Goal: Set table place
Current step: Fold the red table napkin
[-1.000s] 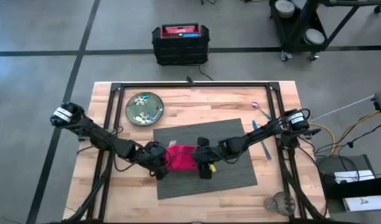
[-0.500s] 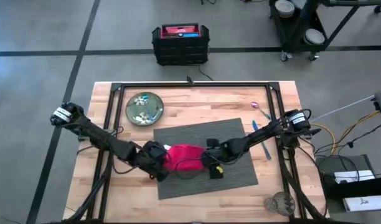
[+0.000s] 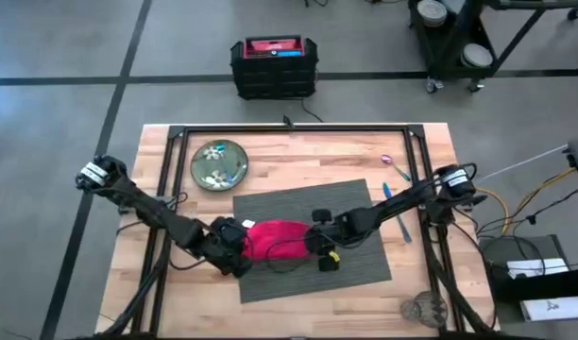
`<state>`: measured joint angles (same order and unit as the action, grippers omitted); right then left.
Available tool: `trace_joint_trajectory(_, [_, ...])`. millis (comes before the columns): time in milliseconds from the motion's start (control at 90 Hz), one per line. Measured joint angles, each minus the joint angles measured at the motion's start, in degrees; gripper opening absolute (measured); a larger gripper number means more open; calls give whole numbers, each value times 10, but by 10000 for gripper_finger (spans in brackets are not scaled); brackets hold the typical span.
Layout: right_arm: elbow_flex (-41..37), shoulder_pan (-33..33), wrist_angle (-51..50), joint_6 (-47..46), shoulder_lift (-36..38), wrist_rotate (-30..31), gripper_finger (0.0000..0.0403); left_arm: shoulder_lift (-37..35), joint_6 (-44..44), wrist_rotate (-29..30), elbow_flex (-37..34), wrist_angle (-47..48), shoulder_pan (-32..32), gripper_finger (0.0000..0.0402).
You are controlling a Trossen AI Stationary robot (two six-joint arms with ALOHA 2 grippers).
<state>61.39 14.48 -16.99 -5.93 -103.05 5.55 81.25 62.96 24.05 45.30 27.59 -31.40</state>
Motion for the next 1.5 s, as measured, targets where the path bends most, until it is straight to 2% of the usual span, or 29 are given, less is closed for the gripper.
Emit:
trace_joint_trajectory(167, [0,-4,26,11,28,0,107,-3,-21,-19,-1,5,1,93])
trace_joint_trajectory(322, [1,-20,100,11,29,0,133,-36,-29,-58,12,22,3,167])
trace_joint_trajectory(511, [1,-33,144,16,-24,-14,165,-55,-39,45,14,41,1,207])
trace_joint_trajectory(689, [1,-32,135,15,-51,-16,176,-18,-24,51,-42,15,5,204])
trace_joint_trajectory(844, [1,-31,94,15,-52,-15,168,18,39,-2,-90,4,4,184])
trace_joint_trajectory(967, [2,-34,82,22,-50,-15,158,19,60,-13,-97,-2,4,165])
trace_joint_trajectory(1100, [31,-34,53,29,-41,-15,150,-4,21,-21,-68,6,4,145])
trace_joint_trajectory(1322, [85,-34,34,68,-31,-15,145,-31,-66,23,-26,-3,3,118])
trace_joint_trajectory(1500, [96,-34,34,80,-31,-15,158,-29,-100,38,-26,-15,4,118])
